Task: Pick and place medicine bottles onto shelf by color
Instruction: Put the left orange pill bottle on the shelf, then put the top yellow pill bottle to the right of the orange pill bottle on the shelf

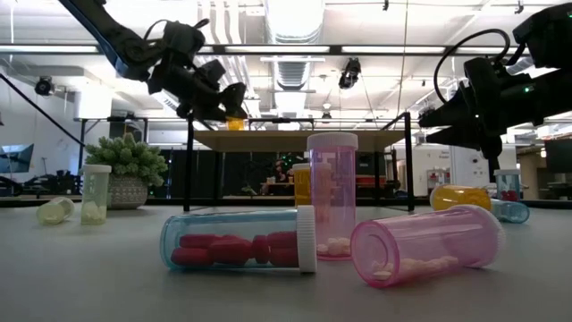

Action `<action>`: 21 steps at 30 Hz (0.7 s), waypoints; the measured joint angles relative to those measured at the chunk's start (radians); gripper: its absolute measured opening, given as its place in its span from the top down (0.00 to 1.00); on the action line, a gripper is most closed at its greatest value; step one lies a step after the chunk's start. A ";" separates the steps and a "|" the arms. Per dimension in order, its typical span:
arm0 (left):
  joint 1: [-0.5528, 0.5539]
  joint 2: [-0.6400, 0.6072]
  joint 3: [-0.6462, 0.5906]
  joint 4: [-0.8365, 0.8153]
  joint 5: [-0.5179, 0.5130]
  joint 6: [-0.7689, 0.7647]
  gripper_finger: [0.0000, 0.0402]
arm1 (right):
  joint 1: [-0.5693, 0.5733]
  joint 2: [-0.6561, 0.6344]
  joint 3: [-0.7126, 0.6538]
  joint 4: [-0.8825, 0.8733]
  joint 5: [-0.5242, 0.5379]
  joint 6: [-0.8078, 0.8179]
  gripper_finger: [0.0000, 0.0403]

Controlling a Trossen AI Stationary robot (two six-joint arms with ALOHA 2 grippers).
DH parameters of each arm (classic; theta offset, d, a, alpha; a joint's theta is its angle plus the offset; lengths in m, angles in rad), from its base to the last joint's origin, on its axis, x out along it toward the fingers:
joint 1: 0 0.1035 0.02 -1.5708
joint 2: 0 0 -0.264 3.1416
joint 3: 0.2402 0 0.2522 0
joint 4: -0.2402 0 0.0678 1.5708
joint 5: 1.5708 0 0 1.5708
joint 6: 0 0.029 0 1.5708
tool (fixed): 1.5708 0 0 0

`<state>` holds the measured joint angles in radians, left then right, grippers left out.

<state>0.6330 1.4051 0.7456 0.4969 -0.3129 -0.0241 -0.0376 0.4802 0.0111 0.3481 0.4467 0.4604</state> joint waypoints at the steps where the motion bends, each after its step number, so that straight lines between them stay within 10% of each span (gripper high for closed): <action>1: -0.001 -0.010 0.000 -0.025 0.002 -0.008 0.42 | 0.000 0.000 0.000 0.000 0.000 0.000 0.44; 21: -0.021 -0.201 -0.037 -0.289 0.080 -0.015 0.42 | 0.000 0.000 0.000 0.000 0.000 0.000 0.44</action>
<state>0.6119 1.2044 0.7082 0.2076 -0.2333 -0.0391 -0.0376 0.4805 0.0113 0.3481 0.4469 0.4606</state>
